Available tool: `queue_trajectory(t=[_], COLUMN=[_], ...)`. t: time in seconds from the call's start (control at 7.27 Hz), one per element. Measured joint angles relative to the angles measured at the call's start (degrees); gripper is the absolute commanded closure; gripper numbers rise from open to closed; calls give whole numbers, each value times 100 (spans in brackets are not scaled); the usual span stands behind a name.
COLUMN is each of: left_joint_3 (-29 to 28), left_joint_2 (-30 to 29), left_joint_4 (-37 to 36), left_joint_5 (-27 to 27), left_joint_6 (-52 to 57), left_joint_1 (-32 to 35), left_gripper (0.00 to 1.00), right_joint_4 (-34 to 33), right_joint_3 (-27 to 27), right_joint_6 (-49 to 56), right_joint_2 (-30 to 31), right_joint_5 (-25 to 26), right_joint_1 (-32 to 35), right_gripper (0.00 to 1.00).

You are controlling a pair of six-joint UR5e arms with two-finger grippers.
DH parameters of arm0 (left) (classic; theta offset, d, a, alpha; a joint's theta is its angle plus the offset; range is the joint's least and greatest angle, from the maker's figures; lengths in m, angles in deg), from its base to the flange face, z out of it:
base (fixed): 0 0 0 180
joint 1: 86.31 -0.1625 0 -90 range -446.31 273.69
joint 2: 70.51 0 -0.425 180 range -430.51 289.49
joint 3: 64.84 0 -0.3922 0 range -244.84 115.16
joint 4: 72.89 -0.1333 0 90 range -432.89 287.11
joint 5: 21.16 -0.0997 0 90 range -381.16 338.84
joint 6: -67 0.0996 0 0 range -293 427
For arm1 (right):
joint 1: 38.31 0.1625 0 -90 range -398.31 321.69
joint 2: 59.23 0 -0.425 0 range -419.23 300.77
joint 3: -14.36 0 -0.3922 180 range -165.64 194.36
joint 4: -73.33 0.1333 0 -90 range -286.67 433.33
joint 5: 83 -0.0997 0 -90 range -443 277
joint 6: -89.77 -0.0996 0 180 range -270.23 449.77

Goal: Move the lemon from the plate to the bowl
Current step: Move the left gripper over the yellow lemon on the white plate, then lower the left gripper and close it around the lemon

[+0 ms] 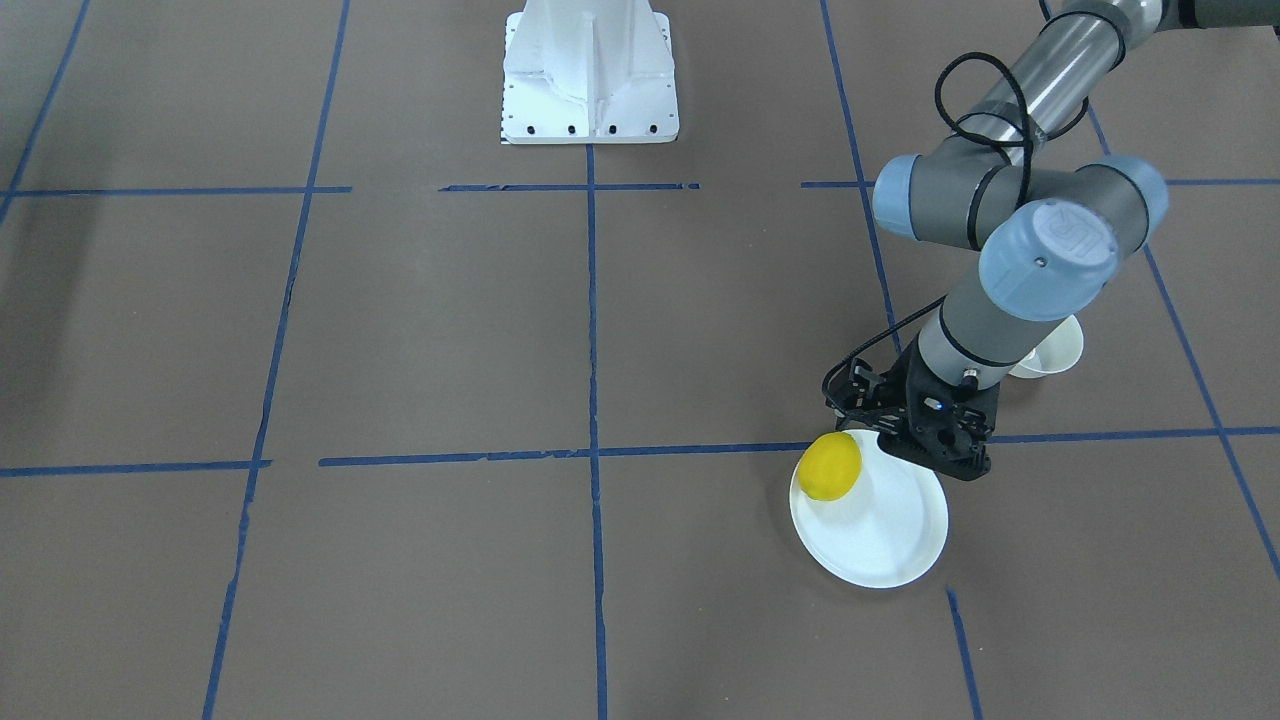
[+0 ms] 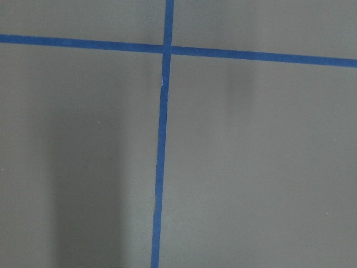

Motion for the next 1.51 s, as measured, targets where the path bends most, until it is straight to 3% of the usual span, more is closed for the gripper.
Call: queue_trajectory(t=[0.83, 0.96, 1.1, 1.24, 1.51], left_joint_3=[-1080, -1244, -1325, -1364, -1367], left_joint_2=[-369, -399, -410, -413, -411], left_joint_4=[918, 1078, 1143, 1164, 1126], left_joint_5=[-195, -193, -190, -181, -148], left_joint_6=[-301, -292, -293, -295, -274], left_joint_1=[-242, -263, -303, -357, -380], left_gripper=[2, 7, 47, 68, 84], right_joint_4=[0, 0, 0, 0, 0], right_joint_3=[0, 0, 0, 0, 0], right_joint_6=[0, 0, 0, 0, 0], right_joint_2=[0, 0, 0, 0, 0], right_joint_5=[0, 0, 0, 0, 0], right_joint_1=[0, 0, 0, 0, 0], right_gripper=[0, 0, 0, 0, 0])
